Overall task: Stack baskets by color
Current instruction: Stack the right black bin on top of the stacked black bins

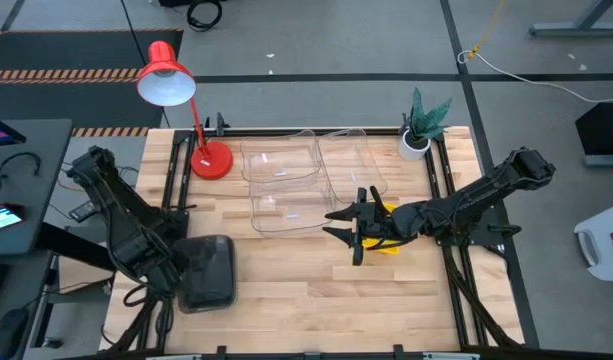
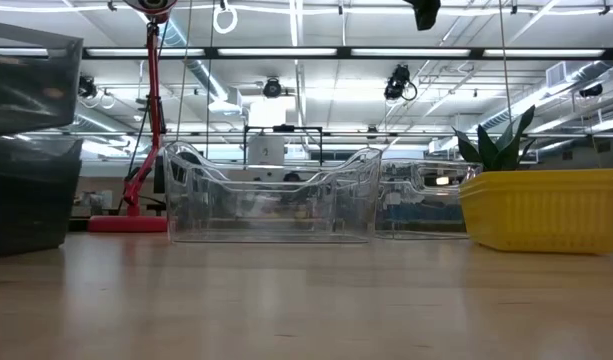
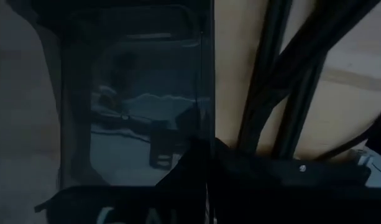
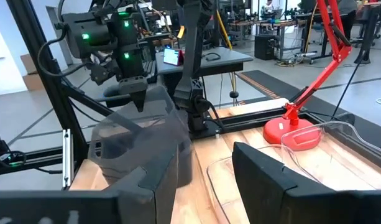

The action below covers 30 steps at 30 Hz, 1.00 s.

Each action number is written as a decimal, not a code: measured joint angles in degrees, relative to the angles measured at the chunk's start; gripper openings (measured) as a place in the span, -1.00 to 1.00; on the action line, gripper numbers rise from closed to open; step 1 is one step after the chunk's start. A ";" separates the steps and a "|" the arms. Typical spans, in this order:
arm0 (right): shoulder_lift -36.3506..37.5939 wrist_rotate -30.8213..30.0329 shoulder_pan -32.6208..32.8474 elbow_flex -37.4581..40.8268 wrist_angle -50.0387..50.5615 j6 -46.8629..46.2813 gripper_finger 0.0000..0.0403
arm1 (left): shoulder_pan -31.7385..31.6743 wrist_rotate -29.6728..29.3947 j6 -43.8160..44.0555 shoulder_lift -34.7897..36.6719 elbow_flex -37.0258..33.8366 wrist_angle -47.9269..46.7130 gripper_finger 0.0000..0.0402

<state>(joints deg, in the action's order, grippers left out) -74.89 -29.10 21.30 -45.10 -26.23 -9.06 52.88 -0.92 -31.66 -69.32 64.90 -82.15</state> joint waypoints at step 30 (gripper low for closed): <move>0.00 0.01 0.02 0.00 0.18 0.45 -0.22 | -5.91 5.38 14.12 0.50 -7.56 16.25 -0.61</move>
<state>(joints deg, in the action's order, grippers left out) -74.89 -29.09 21.32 -45.10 -26.05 -8.61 46.97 4.46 -17.54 -68.82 57.34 -65.90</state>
